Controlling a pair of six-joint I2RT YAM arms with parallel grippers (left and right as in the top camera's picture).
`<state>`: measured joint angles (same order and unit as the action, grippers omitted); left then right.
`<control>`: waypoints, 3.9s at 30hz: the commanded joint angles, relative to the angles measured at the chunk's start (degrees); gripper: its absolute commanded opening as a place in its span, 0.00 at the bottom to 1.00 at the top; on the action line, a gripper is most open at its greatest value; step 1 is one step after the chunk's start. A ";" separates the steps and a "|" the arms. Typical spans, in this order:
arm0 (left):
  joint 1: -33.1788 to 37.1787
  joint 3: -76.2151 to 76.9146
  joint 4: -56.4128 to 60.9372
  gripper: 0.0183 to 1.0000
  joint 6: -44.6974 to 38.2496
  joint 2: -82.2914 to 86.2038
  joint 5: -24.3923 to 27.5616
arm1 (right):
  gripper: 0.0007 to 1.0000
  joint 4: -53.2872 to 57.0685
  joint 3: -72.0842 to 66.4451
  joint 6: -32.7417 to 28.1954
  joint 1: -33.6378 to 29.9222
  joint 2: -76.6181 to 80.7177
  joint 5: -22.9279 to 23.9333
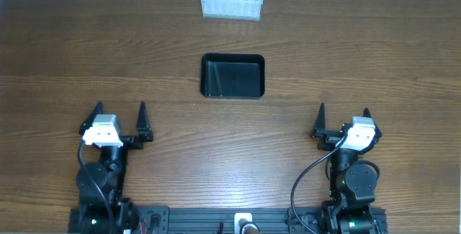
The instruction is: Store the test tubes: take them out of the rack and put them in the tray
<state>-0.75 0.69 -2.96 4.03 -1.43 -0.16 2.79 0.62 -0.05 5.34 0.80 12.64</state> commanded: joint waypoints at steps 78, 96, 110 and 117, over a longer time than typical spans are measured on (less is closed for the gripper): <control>0.57 -0.35 -1.40 1.00 -0.81 1.05 1.03 | 0.94 -13.70 58.95 7.82 19.34 92.94 -10.84; 0.55 -0.35 -1.40 1.00 -0.83 1.05 1.03 | 0.93 11.17 110.12 18.05 23.93 131.32 8.68; 0.55 -0.35 -1.40 1.00 -0.83 1.05 1.03 | 0.93 8.00 111.47 15.63 21.66 133.44 11.87; 0.55 -0.35 -1.40 1.00 -0.83 1.05 1.01 | 0.92 4.90 111.47 14.56 21.66 134.99 11.87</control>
<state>-0.56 0.62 -4.29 4.03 -0.84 0.08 8.34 110.63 15.44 26.98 133.73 23.38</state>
